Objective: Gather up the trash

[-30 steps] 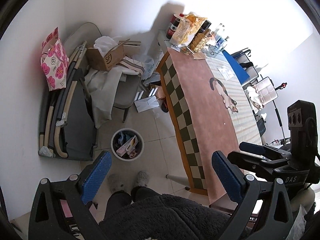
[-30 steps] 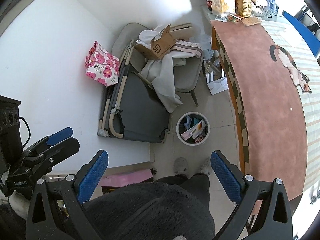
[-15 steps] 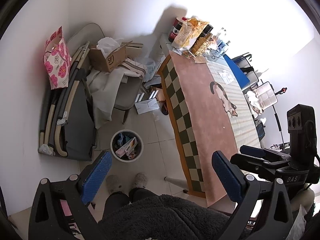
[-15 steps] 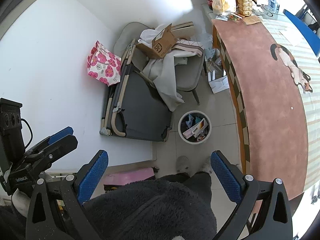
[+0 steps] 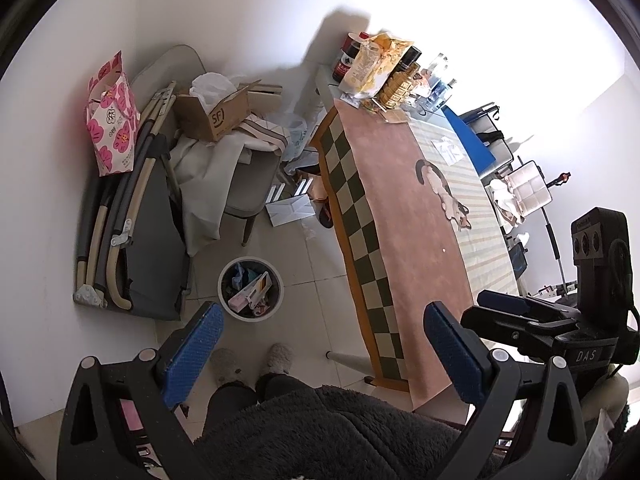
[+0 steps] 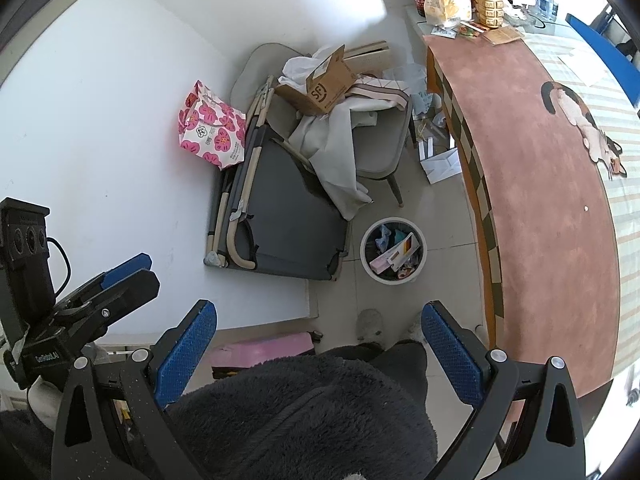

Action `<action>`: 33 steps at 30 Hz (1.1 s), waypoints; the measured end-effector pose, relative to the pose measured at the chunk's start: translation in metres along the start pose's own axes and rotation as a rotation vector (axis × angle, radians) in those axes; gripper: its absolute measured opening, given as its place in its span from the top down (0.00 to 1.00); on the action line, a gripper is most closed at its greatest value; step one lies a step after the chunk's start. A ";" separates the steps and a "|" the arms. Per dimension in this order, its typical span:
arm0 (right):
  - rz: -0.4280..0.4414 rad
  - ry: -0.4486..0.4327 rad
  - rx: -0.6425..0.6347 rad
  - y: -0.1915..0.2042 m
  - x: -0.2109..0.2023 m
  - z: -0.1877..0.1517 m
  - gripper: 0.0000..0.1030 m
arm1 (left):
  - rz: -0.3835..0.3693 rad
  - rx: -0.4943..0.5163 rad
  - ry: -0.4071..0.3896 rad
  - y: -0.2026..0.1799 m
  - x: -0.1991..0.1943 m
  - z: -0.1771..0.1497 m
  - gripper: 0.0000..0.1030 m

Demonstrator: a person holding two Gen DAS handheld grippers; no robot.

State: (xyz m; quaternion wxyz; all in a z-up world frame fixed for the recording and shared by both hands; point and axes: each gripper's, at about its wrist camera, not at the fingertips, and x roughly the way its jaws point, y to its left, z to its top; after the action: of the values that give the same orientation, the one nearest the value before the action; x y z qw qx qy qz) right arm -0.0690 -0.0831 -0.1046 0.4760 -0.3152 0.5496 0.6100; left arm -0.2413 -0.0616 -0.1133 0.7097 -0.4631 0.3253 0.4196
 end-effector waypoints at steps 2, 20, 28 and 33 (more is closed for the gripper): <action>0.002 0.001 -0.001 0.000 0.000 0.000 0.00 | -0.003 0.000 0.001 -0.001 0.000 -0.001 0.01; 0.020 -0.026 0.045 -0.002 -0.002 0.001 0.00 | -0.022 0.008 0.000 -0.004 -0.004 -0.003 0.01; 0.021 -0.025 0.040 -0.003 -0.003 -0.002 0.00 | -0.019 0.006 -0.002 -0.006 -0.004 -0.005 0.01; 0.024 -0.022 0.039 -0.003 -0.004 -0.004 0.00 | -0.018 0.005 -0.002 -0.007 -0.004 -0.006 0.01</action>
State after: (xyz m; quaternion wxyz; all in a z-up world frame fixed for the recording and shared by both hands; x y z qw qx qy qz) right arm -0.0652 -0.0883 -0.1032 0.4806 -0.2926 0.5597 0.6084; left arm -0.2372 -0.0699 -0.1094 0.7149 -0.4639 0.3213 0.4129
